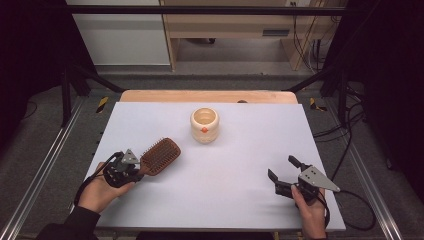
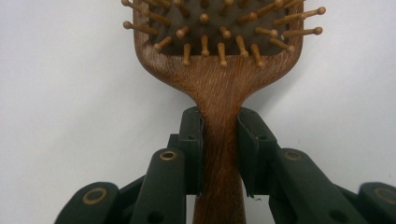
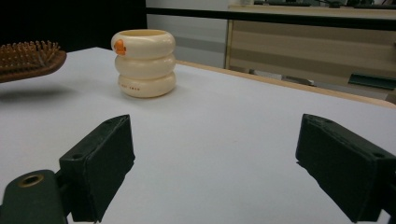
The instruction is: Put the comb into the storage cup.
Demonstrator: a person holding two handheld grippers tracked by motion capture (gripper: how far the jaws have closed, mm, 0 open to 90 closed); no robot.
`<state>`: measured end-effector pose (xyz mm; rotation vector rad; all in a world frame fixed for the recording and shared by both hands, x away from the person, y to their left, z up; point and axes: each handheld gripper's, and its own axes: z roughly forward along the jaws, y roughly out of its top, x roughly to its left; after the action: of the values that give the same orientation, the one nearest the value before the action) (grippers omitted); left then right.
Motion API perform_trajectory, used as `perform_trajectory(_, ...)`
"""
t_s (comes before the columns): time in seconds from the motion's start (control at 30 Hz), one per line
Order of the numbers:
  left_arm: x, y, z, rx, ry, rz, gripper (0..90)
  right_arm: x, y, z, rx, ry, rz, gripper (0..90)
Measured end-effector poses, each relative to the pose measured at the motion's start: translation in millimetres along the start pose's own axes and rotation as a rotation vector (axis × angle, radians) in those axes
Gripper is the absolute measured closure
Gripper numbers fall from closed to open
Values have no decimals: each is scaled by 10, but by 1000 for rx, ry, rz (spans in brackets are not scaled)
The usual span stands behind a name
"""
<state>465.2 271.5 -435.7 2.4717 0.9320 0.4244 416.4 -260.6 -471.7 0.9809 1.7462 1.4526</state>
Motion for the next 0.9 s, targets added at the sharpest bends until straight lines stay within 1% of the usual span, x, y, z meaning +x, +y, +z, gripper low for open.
perform_trajectory(0.03, -14, 2, 1, -22, 11, -4, 726, -1, 1, -2, 0, 0, 1, 112)
perform_trajectory(0.1, -49, 0, -2, -79, 19, -6, 726, -3, 1, -4, -1, -2, 0, 112)
perform_trajectory(0.17, -100, 2, -9, -132, 42, 10, 726, -1, 1, -4, -1, -1, 0, 112)
perform_trajectory(0.27, -159, 23, -38, -184, 70, 28, 726, 6, 1, -2, -1, 1, -4, 112)
perform_trajectory(0.37, -212, 56, -50, -235, 77, 24, 726, 11, 4, 0, -4, 2, 1, 112)
perform_trajectory(0.43, -242, 86, -48, -252, 86, 32, 726, 14, 5, 0, -3, 1, 3, 112)
perform_trajectory(0.57, -296, 151, -12, -288, 76, 31, 726, 16, 3, 2, 0, -5, 3, 112)
perform_trajectory(0.6, -312, 169, 2, -301, 79, 28, 726, 18, 3, 1, 2, -9, 4, 112)
perform_trajectory(0.7, -349, 218, 49, -347, 74, 19, 726, 46, 34, 18, 10, -14, 25, 104)
perform_trajectory(0.73, -361, 229, 66, -364, 70, 11, 726, 46, 34, 18, 10, -14, 25, 104)
perform_trajectory(0.83, -386, 236, 109, -408, 70, -4, 726, 114, 104, 61, 19, -2, 36, 105)
perform_trajectory(0.87, -389, 232, 121, -423, 67, -16, 726, 149, 132, 80, 21, 5, 41, 105)
perform_trajectory(0.9, -384, 228, 127, -430, 64, -19, 726, 189, 161, 102, 25, 15, 49, 104)
